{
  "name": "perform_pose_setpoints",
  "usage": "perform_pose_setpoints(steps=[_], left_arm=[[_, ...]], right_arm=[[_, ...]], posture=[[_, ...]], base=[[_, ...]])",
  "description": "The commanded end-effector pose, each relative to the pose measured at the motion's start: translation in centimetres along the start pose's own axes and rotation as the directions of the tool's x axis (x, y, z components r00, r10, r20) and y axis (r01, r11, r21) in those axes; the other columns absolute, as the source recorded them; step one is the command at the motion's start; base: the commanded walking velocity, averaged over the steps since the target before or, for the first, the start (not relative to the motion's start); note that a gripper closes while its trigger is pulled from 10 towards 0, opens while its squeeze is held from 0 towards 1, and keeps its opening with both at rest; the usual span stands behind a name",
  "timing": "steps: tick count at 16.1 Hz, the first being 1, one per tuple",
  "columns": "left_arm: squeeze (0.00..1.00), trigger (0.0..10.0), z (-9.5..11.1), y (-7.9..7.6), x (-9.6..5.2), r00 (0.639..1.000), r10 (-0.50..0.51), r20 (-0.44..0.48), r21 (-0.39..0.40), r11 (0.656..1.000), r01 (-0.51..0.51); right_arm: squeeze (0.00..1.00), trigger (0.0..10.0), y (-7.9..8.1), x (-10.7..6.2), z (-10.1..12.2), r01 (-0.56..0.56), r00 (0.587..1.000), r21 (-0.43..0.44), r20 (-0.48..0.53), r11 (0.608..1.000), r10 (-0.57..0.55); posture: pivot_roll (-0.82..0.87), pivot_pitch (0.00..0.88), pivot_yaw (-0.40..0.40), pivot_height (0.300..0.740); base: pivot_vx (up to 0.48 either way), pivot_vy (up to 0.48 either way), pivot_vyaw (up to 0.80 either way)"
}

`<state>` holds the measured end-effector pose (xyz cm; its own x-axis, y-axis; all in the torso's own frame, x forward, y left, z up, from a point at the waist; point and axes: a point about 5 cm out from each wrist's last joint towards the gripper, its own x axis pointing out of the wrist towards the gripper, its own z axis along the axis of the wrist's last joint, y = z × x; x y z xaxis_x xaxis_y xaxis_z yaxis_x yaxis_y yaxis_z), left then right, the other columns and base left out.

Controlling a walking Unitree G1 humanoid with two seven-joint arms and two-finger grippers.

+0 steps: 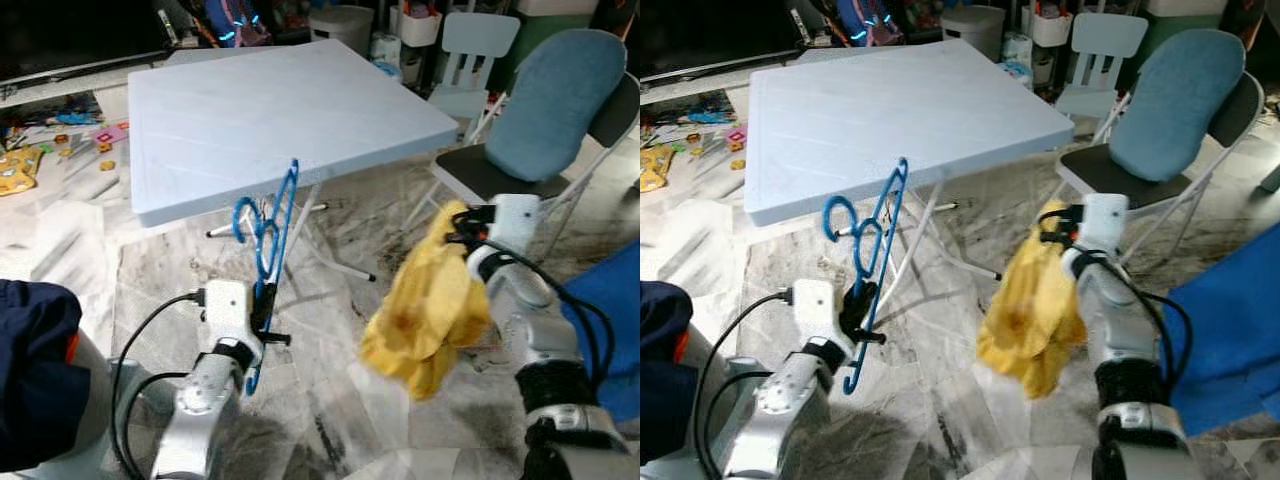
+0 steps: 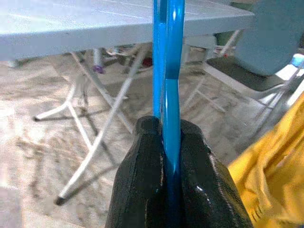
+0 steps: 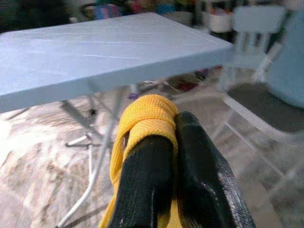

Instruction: Hang hanger

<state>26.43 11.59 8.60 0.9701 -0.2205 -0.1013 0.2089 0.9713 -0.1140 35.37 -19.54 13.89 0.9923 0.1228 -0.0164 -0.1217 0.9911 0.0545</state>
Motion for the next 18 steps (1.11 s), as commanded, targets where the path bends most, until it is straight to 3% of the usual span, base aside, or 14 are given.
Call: perform_pose_setpoints(steps=[1,2,5,7,10,13,18], left_arm=[[0.00,10.0,1.3,0.2,0.2,0.998,0.019,0.058,0.034,0.999,-0.021],[0.00,10.0,1.8,0.6,-0.2,0.994,0.059,0.090,0.052,0.997,-0.064],[0.00,10.0,2.1,1.8,-1.3,0.980,0.164,0.116,0.099,0.979,-0.176],[0.00,10.0,2.1,2.6,-2.1,0.963,0.242,0.118,0.094,0.963,-0.254],[0.00,10.0,1.8,2.6,-2.0,0.963,0.252,0.101,0.057,0.964,-0.258],[0.00,10.0,1.9,2.5,-1.8,0.962,0.252,0.108,0.050,0.965,-0.258],[0.00,10.0,2.3,2.0,-1.3,0.965,0.232,0.125,0.028,0.971,-0.237]], right_arm=[[0.00,10.0,0.6,0.0,1.0,-0.032,0.998,-0.032,0.045,0.999,0.034],[0.00,10.0,1.2,-0.9,1.0,-0.051,0.996,-0.085,0.075,0.995,0.057],[0.00,10.0,2.2,-2.3,0.9,-0.117,0.988,-0.026,0.095,0.993,0.119],[0.00,10.0,3.6,-3.2,0.6,-0.181,0.979,-0.076,0.082,0.980,0.187],[0.00,10.0,5.1,-3.5,0.7,-0.258,0.959,-0.106,0.089,0.960,0.268],[0.00,10.0,5.1,-3.0,1.1,-0.239,0.963,-0.134,0.092,0.962,0.252],[0.00,10.0,5.3,-2.5,2.3,-0.233,0.958,-0.139,0.137,0.962,0.252]], posture=[[-0.08,0.000,0.036,0.740],[-0.08,0.000,0.038,0.740],[-0.08,0.000,0.044,0.740],[-0.07,0.000,0.041,0.740],[-0.07,0.000,0.031,0.740],[-0.07,0.000,0.028,0.740],[-0.07,0.000,0.026,0.740]], base=[[0.000,0.000,0.00],[0.000,0.000,0.00],[0.000,0.000,0.00],[0.000,0.000,0.00],[0.000,0.000,0.00],[0.000,0.000,0.00],[0.325,0.000,0.00]])
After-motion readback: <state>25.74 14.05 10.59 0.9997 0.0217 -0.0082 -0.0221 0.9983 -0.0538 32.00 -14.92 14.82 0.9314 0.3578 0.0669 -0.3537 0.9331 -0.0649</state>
